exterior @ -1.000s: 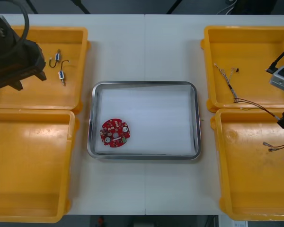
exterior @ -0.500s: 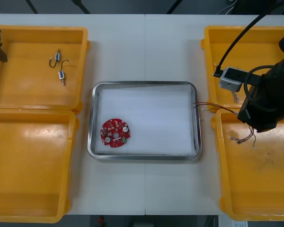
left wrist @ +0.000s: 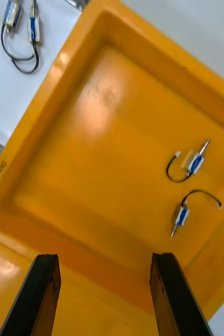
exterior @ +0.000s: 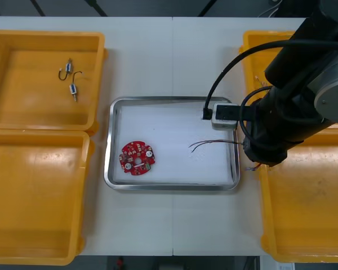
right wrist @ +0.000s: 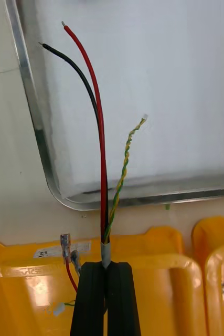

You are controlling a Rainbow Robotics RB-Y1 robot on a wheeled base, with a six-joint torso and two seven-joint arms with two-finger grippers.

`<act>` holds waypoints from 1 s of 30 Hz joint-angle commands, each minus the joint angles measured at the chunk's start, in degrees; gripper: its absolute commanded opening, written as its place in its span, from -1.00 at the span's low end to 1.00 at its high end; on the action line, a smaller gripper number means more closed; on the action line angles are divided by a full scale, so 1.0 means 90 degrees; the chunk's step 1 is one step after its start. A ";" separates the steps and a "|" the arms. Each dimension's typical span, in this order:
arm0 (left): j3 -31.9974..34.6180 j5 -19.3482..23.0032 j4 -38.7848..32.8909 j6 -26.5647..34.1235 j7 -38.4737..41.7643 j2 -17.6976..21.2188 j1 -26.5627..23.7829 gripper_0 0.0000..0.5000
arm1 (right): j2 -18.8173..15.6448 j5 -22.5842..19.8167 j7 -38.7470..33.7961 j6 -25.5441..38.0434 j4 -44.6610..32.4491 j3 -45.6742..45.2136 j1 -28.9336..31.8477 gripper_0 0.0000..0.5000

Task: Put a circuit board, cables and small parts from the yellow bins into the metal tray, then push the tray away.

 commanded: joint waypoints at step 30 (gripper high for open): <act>-0.1016 -0.2660 0.2251 -0.3490 -0.0866 -0.2477 -0.0813 1.00 | 0.1874 0.2119 0.2161 -0.1826 0.2440 0.2810 -0.0608 -1.00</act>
